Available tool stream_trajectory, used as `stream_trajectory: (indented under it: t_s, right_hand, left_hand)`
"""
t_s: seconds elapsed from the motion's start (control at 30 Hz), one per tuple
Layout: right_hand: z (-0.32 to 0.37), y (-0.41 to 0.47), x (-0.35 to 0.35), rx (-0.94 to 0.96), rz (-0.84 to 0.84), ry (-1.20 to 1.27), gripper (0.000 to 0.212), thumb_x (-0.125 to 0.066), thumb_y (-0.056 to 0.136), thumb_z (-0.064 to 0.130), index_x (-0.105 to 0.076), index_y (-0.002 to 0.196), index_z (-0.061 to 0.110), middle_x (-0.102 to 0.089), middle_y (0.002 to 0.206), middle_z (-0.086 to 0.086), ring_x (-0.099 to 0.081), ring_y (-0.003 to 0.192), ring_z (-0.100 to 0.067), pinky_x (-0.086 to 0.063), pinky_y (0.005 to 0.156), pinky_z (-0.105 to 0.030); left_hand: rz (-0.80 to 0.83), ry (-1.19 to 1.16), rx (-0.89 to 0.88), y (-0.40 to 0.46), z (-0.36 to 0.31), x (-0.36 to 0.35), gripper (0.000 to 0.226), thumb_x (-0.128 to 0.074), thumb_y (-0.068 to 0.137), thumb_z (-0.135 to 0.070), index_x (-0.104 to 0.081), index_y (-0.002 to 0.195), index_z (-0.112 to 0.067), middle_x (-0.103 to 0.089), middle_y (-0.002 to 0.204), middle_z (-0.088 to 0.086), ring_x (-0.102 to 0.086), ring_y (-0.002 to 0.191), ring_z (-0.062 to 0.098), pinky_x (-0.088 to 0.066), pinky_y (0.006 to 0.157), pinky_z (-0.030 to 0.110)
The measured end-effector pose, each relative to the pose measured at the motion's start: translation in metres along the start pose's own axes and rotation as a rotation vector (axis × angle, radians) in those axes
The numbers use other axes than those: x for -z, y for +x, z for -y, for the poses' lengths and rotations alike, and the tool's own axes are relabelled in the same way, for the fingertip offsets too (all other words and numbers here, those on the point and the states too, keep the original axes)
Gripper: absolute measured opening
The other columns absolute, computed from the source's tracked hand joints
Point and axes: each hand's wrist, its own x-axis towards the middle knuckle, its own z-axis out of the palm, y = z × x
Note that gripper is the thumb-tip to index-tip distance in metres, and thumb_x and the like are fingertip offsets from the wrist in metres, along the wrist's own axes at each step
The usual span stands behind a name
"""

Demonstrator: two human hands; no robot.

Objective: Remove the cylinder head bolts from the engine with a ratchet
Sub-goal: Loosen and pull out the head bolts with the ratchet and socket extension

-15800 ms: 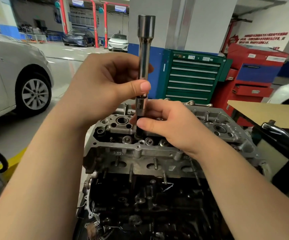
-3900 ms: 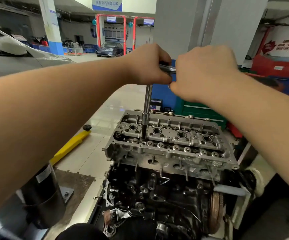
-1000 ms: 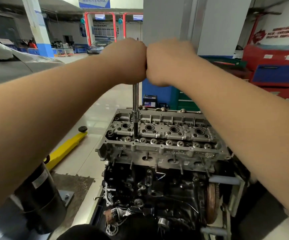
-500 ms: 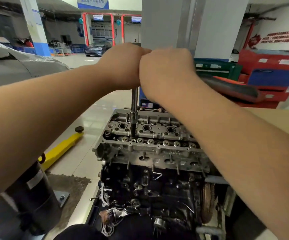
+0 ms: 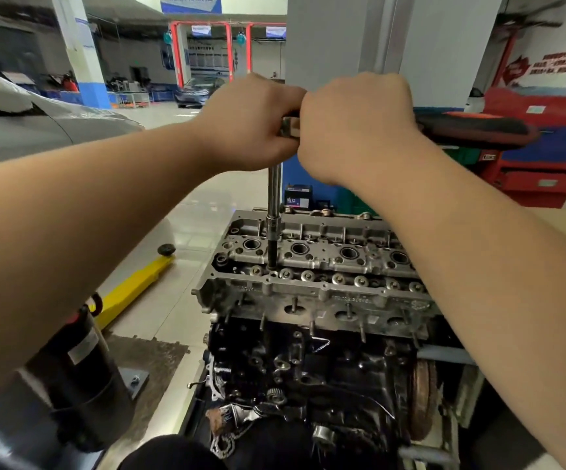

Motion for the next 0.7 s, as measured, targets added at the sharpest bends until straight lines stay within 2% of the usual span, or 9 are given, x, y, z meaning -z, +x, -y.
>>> stream_trajectory:
  t_s: [0.07, 0.17, 0.23, 0.27, 0.33, 0.43, 0.53, 0.63, 0.7]
  right_hand:
    - [-0.006, 0.012, -0.014, -0.044, 0.051, 0.139, 0.022, -0.052, 0.090, 0.020, -0.040, 0.071, 0.019, -0.036, 0.068, -0.003, -0.046, 0.071, -0.029, -0.036, 0.069, -0.041]
    - [-0.008, 0.023, -0.025, 0.039, 0.194, 0.487, 0.006, -0.058, 0.094, 0.011, -0.060, 0.089, 0.011, -0.059, 0.088, -0.013, -0.061, 0.098, -0.039, -0.048, 0.081, -0.041]
    - [-0.006, 0.025, -0.029, 0.064, 0.185, 0.563, 0.021, -0.064, 0.093, 0.007, -0.066, 0.112, 0.000, -0.066, 0.112, -0.021, -0.062, 0.113, -0.041, -0.050, 0.092, -0.039]
    - [-0.005, 0.025, -0.029, 0.052, 0.186, 0.552, 0.018, -0.064, 0.092, 0.006, -0.067, 0.109, 0.002, -0.067, 0.110, -0.020, -0.062, 0.111, -0.040, -0.050, 0.089, -0.039]
    - [-0.005, 0.025, -0.026, 0.025, 0.210, 0.446, 0.009, -0.058, 0.090, 0.002, -0.062, 0.089, 0.010, -0.061, 0.089, -0.014, -0.062, 0.095, -0.039, -0.043, 0.075, -0.039]
    - [-0.007, 0.019, -0.006, -0.018, 0.227, 0.157, 0.018, -0.058, 0.090, 0.011, -0.046, 0.076, 0.013, -0.043, 0.074, -0.007, -0.044, 0.062, -0.028, -0.038, 0.068, -0.041]
    - [-0.002, -0.006, 0.016, 0.005, 0.124, -0.009, 0.034, -0.056, 0.087, 0.016, -0.030, 0.066, 0.019, -0.032, 0.067, -0.004, -0.025, 0.054, -0.021, -0.032, 0.064, -0.039]
    - [-0.006, -0.008, 0.009, -0.019, 0.051, 0.024, 0.034, -0.056, 0.090, 0.014, -0.033, 0.066, 0.017, -0.033, 0.065, -0.004, -0.026, 0.053, -0.021, -0.033, 0.065, -0.040]
    - [-0.009, 0.008, -0.009, -0.034, 0.102, 0.153, 0.026, -0.056, 0.092, 0.010, -0.042, 0.071, 0.012, -0.043, 0.069, -0.007, -0.043, 0.059, -0.028, -0.039, 0.069, -0.041]
  left_hand:
    - [0.045, 0.137, 0.165, 0.010, -0.010, -0.004, 0.016, -0.052, 0.090, -0.022, -0.062, 0.086, -0.011, -0.058, 0.073, 0.009, -0.058, 0.071, 0.037, -0.052, 0.069, 0.043]
    - [0.194, 0.504, 0.447, 0.039, -0.036, -0.008, 0.021, -0.055, 0.089, -0.018, -0.048, 0.070, -0.014, -0.045, 0.068, 0.005, -0.043, 0.055, 0.024, -0.036, 0.052, 0.032]
    - [0.291, 0.536, 0.509, 0.051, -0.047, -0.011, 0.020, -0.061, 0.091, -0.017, -0.052, 0.073, -0.011, -0.047, 0.069, 0.005, -0.042, 0.054, 0.022, -0.033, 0.051, 0.031]
    - [0.284, 0.549, 0.506, 0.052, -0.046, -0.012, 0.021, -0.061, 0.090, -0.018, -0.052, 0.072, -0.012, -0.048, 0.069, 0.005, -0.043, 0.054, 0.022, -0.034, 0.052, 0.031]
    - [0.173, 0.509, 0.418, 0.040, -0.031, -0.013, 0.020, -0.054, 0.086, -0.023, -0.049, 0.069, -0.016, -0.049, 0.067, 0.004, -0.044, 0.054, 0.023, -0.037, 0.052, 0.032]
    - [0.114, 0.134, 0.160, 0.022, 0.001, -0.007, 0.015, -0.046, 0.080, -0.031, -0.051, 0.073, -0.019, -0.049, 0.065, 0.000, -0.051, 0.063, 0.034, -0.053, 0.065, 0.044]
    - [0.142, -0.138, -0.103, 0.011, 0.015, 0.000, 0.010, -0.055, 0.082, -0.023, -0.061, 0.089, -0.019, -0.057, 0.072, -0.002, -0.054, 0.069, 0.028, -0.051, 0.069, 0.040]
    - [0.083, -0.063, -0.035, 0.016, 0.007, -0.004, 0.020, -0.055, 0.085, -0.022, -0.068, 0.096, -0.011, -0.064, 0.078, 0.006, -0.059, 0.074, 0.032, -0.052, 0.071, 0.042]
    - [0.106, 0.201, 0.155, 0.025, -0.005, -0.008, 0.017, -0.051, 0.087, -0.024, -0.062, 0.082, -0.011, -0.055, 0.069, 0.005, -0.057, 0.065, 0.035, -0.047, 0.058, 0.039]
